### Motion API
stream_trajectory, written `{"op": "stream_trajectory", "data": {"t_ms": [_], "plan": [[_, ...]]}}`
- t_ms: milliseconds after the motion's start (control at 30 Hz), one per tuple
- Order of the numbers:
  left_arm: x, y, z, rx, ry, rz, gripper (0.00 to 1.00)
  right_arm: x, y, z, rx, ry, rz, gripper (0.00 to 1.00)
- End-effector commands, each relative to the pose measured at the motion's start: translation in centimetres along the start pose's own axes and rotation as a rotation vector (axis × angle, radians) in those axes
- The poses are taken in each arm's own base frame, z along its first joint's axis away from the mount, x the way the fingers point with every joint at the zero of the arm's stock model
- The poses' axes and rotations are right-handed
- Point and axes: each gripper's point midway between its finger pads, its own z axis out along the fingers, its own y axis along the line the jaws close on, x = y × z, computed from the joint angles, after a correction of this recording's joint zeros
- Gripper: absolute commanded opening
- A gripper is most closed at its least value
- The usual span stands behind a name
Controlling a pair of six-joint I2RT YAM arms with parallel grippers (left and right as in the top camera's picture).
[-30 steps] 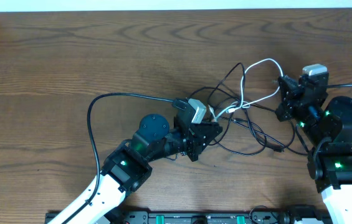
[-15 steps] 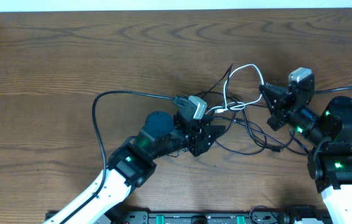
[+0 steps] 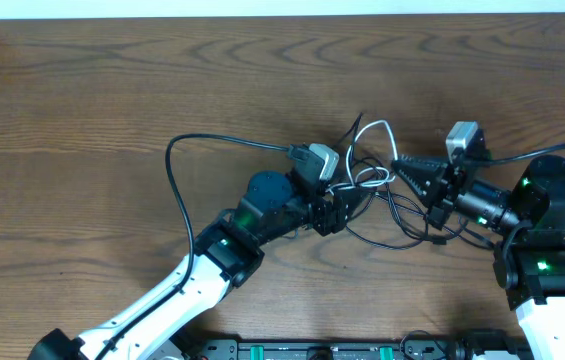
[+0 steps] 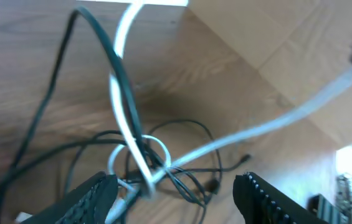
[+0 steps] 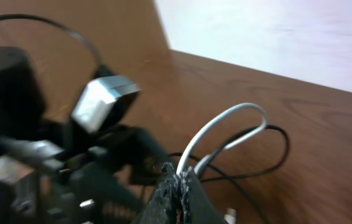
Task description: Untangle cables
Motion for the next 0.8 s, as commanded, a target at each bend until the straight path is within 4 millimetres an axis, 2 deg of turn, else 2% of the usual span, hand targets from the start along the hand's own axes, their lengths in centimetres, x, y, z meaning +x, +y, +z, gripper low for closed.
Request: {"op": "stream_trajectory", "data": {"t_ms": [0, 300, 367, 400, 467, 633, 767], "plan": [[-0.8, 0.6, 0.3, -0.042, -0.031, 0.032, 0.65, -0.7, 2.9, -0.5, -0.142, -0.008, -0.021, 0.01], [-1.9, 2.6, 0.1, -0.156, -0.092, 0.034, 0.64, -0.8, 6.0, -1.4, -0.285, -0.006, -0.049, 0.01], [-2.0, 2.9, 0.0, -0.174, -0.097, 0.034, 0.40, -0.8, 6.2, -1.5, -0.300, -0.006, -0.051, 0.01], [-2.0, 2.8, 0.0, -0.173, -0.097, 0.034, 0.25, -0.8, 6.2, -1.5, -0.299, -0.005, -0.048, 0.01], [-2.0, 2.8, 0.1, -0.173, -0.096, 0.033, 0.08, -0.8, 6.2, -1.5, -0.298, -0.005, -0.044, 0.01], [-0.9, 3.2, 0.0, -0.187, -0.053, 0.024, 0.07, -0.8, 6.1, -1.5, -0.288, -0.005, -0.043, 0.01], [-0.3, 3.4, -0.1, -0.199, -0.024, 0.018, 0.07, -0.7, 4.5, -1.1, -0.193, -0.005, -0.020, 0.01]]}}
